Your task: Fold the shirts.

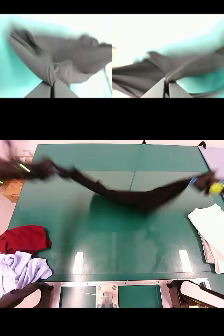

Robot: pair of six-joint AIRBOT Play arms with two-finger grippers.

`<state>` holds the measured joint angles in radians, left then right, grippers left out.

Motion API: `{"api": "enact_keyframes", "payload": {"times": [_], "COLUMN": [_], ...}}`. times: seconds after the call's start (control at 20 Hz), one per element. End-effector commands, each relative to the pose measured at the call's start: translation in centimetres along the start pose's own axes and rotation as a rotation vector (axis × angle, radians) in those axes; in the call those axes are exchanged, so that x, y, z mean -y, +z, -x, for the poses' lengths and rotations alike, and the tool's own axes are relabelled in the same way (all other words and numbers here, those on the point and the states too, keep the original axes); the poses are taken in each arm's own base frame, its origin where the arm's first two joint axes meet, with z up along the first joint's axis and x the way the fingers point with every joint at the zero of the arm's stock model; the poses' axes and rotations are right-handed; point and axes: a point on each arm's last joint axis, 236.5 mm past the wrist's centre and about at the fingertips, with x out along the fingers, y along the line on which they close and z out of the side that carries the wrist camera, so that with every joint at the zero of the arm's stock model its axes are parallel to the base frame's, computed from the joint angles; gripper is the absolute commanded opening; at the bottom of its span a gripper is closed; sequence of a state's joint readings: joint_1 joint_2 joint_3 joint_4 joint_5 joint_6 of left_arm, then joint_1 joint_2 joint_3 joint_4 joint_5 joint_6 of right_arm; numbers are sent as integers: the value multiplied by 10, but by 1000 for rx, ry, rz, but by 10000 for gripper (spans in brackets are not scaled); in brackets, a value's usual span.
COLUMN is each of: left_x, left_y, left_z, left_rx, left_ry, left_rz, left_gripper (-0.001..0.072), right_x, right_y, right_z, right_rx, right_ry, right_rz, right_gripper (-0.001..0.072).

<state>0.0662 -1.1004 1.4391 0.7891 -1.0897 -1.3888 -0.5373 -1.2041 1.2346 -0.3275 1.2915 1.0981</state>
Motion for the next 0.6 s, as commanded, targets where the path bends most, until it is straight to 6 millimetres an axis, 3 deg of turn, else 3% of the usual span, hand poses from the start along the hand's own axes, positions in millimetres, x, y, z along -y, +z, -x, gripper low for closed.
{"api": "enact_keyframes", "payload": {"times": [0.0, 0.1, 0.25, 0.45, 0.55], "left_x": [70, 112, 157, 177, 159], "left_y": [88, 117, 126, 112, 108], "left_z": [122, 174, 222, 246, 250], "left_rx": [248, 399, 536, 578, 565], "left_ry": [18, 26, 7, 10, 107], "left_rz": [-229, -322, -375, -377, -362], "left_gripper": [22, 22, 22, 22, 22], "right_x": [-197, -270, -339, -386, -388], "right_y": [58, 72, 60, 29, 21], "right_z": [85, 142, 199, 220, 216], "right_rx": [281, 465, 665, 777, 761], "right_ry": [338, 328, 243, 187, 172], "right_rz": [281, 443, 612, 736, 755], "right_gripper": [22, 22, 22, 22, 23]}}
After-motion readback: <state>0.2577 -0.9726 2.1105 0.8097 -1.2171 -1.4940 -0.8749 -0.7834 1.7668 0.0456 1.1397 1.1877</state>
